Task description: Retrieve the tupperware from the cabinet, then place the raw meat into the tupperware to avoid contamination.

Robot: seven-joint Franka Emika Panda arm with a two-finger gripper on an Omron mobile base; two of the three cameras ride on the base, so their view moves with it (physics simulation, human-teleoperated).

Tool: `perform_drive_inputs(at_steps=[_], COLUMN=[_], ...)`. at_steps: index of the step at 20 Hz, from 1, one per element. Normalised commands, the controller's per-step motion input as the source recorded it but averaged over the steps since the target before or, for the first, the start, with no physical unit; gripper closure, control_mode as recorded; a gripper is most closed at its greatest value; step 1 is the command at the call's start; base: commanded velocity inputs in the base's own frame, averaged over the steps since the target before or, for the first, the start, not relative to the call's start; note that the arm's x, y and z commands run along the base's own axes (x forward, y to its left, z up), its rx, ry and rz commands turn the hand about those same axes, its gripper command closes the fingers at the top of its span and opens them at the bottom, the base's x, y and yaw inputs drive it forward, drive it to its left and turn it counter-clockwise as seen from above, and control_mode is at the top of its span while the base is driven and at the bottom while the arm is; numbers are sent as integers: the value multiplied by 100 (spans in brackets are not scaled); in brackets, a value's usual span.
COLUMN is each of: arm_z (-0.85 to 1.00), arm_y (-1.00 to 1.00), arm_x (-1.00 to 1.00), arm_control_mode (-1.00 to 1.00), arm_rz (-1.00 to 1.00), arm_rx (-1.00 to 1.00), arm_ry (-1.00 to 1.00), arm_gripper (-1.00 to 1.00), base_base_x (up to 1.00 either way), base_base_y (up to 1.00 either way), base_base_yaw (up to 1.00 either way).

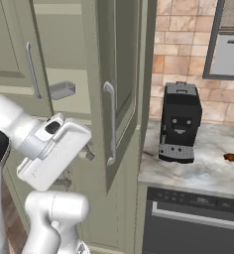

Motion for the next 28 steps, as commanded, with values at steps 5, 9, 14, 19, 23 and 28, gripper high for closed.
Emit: perform_drive_inputs(at_steps=[5, 9, 14, 19, 23, 28], arm_z=[-5, -11, -6, 0, -2, 2], arm_y=[-19, -7, -3, 10, 52, 82], arm_x=[9, 24, 9, 11, 31, 22], arm_control_mode=[-100, -100, -100, -100, -100, -100], arm_rz=[0, 0, -2, -10, -8, 3], arm_rx=[-6, -6, -4, 0, -2, -3], arm_ry=[0, 0, 0, -1, 3, -1], arm_gripper=[-100, -100, -100, -100, -100, -100], base_base_x=[0, 0, 0, 0, 0, 0], base_base_y=[0, 0, 0, 0, 0, 0], base_base_yaw=[0, 0, 0, 0, 0, 0])
